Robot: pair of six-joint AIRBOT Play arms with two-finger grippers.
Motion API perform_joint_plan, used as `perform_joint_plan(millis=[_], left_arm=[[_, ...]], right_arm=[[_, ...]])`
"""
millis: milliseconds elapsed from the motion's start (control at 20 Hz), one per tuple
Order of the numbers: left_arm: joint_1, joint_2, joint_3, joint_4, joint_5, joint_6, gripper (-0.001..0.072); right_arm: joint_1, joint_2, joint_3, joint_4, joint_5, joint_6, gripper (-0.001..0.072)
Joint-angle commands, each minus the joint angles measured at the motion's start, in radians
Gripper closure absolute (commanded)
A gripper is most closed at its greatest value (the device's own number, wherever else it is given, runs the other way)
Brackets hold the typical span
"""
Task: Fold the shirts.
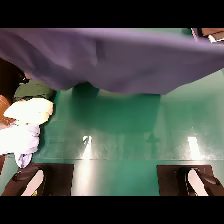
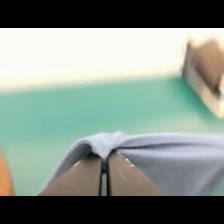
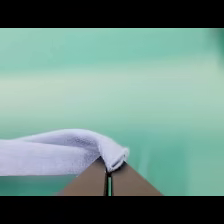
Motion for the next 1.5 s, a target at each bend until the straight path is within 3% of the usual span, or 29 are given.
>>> perform_joint_plan(millis=[0, 150, 300, 500, 750, 950, 1150, 1450], left_arm=[[0.0, 0.005, 0.29, 0.008, 0.074, -0.024, 0.0688], [0.001, -0.001, 0.325, 0.026, 0.087, -0.055, 0.0688], [0.0, -0.037, 0.238, 0.026, 0.026, -0.095, 0.0688], [0.0, -0.163, 0.039, 0.001, -0.112, -0.099, 0.0688], [-0.048, -0.402, -0.239, -0.018, -0.135, -0.058, 0.0687], [-0.159, -0.662, -0.286, 0.064, 0.002, -0.009, 0.0687], [-0.159, -0.885, -0.153, 0.058, 0.12, -0.011, 0.0687], [-0.15, -0.959, -0.023, 0.059, 0.16, 0.014, 0.0686]], right_arm=[[0.003, -0.024, 0.306, -0.059, 0.108, 0.025, 0.0702], [0.003, -0.114, 0.535, -0.159, 0.244, 0.049, 0.0702], [0.003, -0.176, 0.606, -0.177, 0.28, 0.059, 0.0703], [0.005, -0.249, 0.39, -0.168, 0.32, 0.064, 0.0703], [0.113, -0.479, 0.147, -0.253, 0.304, 0.055, 0.0703], [0.201, -0.746, 0.115, -0.335, 0.246, 0.056, 0.0703], [0.218, -0.974, 0.279, -0.309, 0.171, 0.057, 0.0703], [0.23, -1.073, 0.47, -0.276, 0.148, 0.058, 0.0703]])
